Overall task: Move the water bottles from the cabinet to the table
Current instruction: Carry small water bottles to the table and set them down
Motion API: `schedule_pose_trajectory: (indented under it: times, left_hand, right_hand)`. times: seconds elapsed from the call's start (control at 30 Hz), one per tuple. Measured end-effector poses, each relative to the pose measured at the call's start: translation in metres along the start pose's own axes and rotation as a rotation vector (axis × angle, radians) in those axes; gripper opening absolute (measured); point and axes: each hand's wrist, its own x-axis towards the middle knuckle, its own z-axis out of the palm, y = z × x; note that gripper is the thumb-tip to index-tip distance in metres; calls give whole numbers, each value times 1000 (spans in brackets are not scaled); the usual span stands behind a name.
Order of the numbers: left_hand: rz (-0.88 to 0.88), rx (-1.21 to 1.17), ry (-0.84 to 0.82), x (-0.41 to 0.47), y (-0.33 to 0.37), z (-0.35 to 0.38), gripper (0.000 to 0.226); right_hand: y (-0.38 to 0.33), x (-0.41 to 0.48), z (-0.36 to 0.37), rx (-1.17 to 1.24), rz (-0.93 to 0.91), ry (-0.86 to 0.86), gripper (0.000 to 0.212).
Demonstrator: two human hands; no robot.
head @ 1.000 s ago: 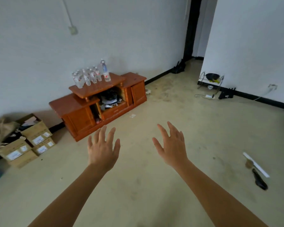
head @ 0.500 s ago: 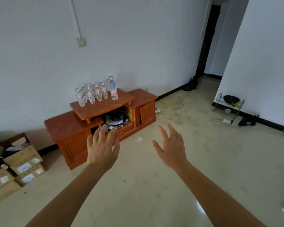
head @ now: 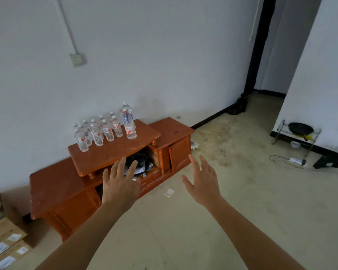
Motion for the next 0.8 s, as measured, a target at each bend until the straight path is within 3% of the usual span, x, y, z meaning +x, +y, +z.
schedule_pose_trajectory:
  times: [0.1, 0.4, 0.8]
  left_hand:
    - [25, 84, 12, 62, -11, 14, 59]
    - [-122, 88, -67, 203, -71, 87, 64]
    - [-57, 104, -138, 465, -173, 205, 68]
  right_hand:
    - [6, 81, 11, -3, -43, 3, 75]
    - [-14, 259, 105, 19, -145, -105, 79]
    - [-39, 511, 228, -34, -162, -201, 80]
